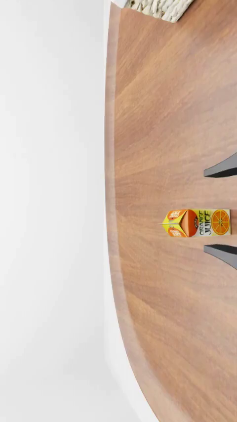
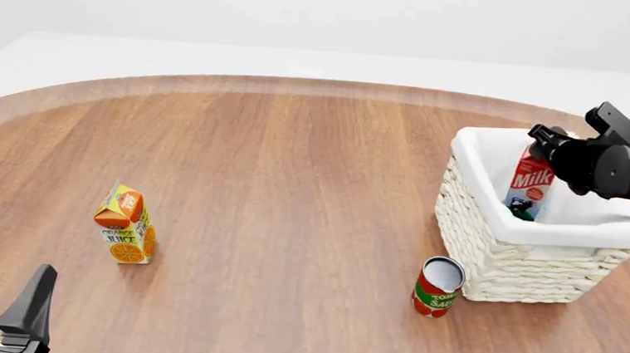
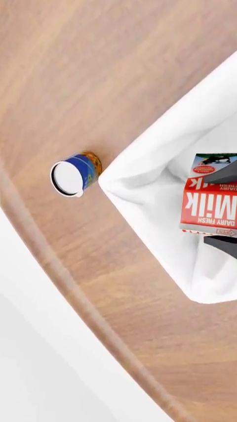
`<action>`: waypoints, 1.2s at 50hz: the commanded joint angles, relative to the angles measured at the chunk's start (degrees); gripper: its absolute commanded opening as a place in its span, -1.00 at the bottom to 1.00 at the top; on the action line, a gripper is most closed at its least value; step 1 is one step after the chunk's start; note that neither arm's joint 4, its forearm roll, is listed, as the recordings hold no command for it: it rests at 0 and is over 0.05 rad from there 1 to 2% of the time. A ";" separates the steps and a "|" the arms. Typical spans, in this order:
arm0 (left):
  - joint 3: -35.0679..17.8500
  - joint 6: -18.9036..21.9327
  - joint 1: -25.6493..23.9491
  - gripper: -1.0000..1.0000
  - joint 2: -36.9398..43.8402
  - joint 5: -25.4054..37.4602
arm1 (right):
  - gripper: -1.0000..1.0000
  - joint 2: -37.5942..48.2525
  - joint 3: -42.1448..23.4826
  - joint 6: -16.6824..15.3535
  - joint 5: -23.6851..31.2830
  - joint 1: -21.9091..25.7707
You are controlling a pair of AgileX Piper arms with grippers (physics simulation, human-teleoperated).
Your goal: Pick the milk and place it in the basket.
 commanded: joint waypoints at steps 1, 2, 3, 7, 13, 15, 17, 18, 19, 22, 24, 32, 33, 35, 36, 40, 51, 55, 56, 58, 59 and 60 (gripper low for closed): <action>0.00 0.02 0.00 1.00 0.00 0.00 | -1.00 0.02 -0.89 0.44 -0.92 -0.14; 0.00 0.00 -0.01 1.00 0.01 0.00 | -1.00 0.15 -0.86 0.40 -1.05 -0.16; 0.00 0.00 0.00 1.00 0.00 0.00 | -1.00 0.24 -0.86 0.34 -1.11 -0.20; 0.00 0.00 0.00 1.00 0.00 0.00 | -1.00 0.70 -0.88 0.23 -1.41 -0.35; 0.00 0.02 0.00 1.00 0.01 0.00 | -1.00 1.38 -0.88 0.10 -1.81 -0.54; 0.00 -0.01 0.00 1.00 0.00 0.00 | -1.00 1.65 -0.87 0.08 -1.96 -0.57; 0.00 -0.01 -0.01 1.00 0.01 0.00 | -1.00 1.87 -0.82 0.06 -2.11 -0.60; 0.00 0.00 0.00 1.00 -0.01 0.00 | -1.00 2.04 -0.82 0.03 -2.21 -0.64; 0.00 0.00 0.00 1.00 0.01 0.00 | -1.00 2.15 -0.82 0.02 -2.27 -0.65; 0.00 0.01 0.00 1.00 -0.01 0.00 | -1.00 2.52 -0.77 -0.02 -2.44 -0.73; 0.00 0.00 -0.01 1.00 0.00 0.00 | -1.00 2.66 -0.75 -0.08 -2.53 -0.73; 0.00 0.03 -0.01 1.00 0.01 0.00 | -1.00 3.33 -0.88 -0.11 -2.71 -0.52; 0.00 0.02 -0.02 1.00 0.01 0.00 | -1.00 3.35 -0.88 -0.11 -2.72 -0.50; 0.00 0.01 0.00 1.00 0.01 0.00 | -1.00 3.43 -0.81 -0.10 -2.80 -0.46; 0.00 0.00 0.01 1.00 0.00 0.00 | -1.00 3.47 -0.78 -0.13 -2.81 -0.48; 0.00 0.01 0.00 1.00 0.00 0.00 | -1.00 3.49 -0.66 -0.14 -2.86 -0.41; 0.00 0.00 0.01 1.00 0.00 0.00 | -1.00 3.97 -0.28 -0.02 -3.15 0.02; 0.00 -0.01 0.00 1.00 0.01 0.00 | -1.00 4.43 -0.24 -0.14 -3.33 0.13; 0.00 0.00 0.01 1.00 0.00 0.00 | -1.00 4.51 -0.28 -0.14 -3.34 0.15; 0.00 0.01 0.00 1.00 0.00 0.00 | -1.00 4.67 -0.28 -0.17 -3.37 0.23; 0.00 0.00 0.00 1.00 0.01 0.00 | -1.00 4.78 -0.28 -0.22 -3.42 0.25; 0.00 0.02 0.00 1.00 0.00 0.00 | -1.00 4.85 -0.24 -0.22 -3.46 0.26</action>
